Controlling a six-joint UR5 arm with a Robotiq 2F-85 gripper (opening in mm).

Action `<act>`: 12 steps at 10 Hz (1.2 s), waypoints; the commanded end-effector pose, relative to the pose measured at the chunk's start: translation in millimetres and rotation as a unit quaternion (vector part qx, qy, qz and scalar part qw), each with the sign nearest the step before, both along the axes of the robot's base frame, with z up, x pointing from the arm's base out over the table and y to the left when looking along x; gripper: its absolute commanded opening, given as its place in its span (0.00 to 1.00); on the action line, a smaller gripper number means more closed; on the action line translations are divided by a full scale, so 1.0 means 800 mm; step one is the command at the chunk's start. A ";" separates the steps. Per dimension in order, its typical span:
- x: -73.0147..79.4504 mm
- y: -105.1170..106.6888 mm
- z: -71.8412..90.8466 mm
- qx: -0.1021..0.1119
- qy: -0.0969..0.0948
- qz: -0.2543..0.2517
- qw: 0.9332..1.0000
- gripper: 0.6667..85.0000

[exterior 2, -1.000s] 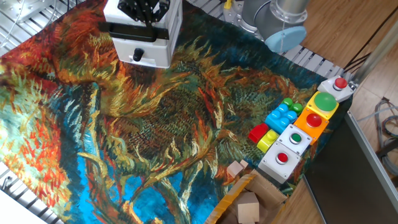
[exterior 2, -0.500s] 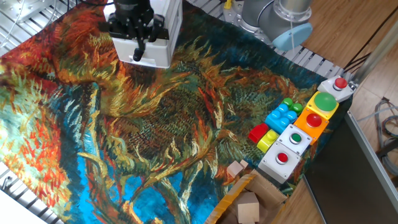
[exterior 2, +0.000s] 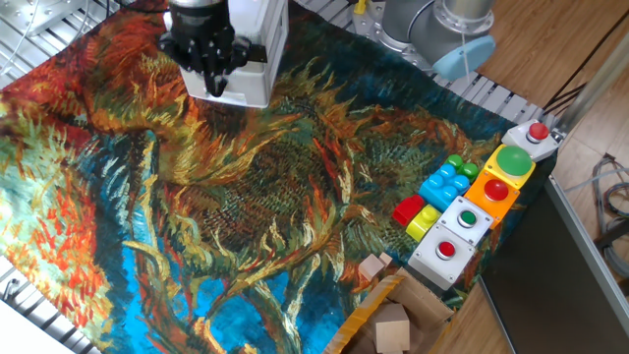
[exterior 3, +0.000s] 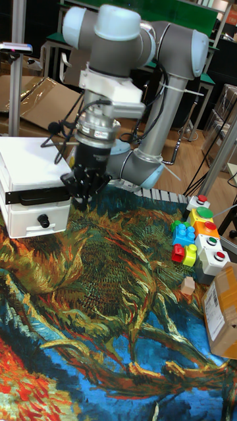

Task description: Put things in the drawer

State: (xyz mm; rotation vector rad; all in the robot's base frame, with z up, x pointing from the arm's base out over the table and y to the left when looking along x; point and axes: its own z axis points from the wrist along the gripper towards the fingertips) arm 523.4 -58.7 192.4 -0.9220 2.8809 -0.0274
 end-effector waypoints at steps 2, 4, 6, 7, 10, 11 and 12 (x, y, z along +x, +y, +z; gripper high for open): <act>0.052 0.065 -0.014 0.016 -0.003 -0.011 1.000 0.01; 0.050 0.056 -0.015 0.000 0.000 0.000 1.000 0.01; 0.064 0.048 -0.020 -0.021 -0.016 0.018 1.000 0.01; 0.086 0.077 -0.023 -0.012 -0.016 0.005 1.000 0.01; 0.118 0.127 -0.013 0.001 -0.010 -0.020 1.000 0.01; 0.115 0.121 -0.013 -0.009 -0.005 -0.016 1.000 0.01; 0.113 0.122 -0.014 -0.007 -0.002 -0.018 1.000 0.01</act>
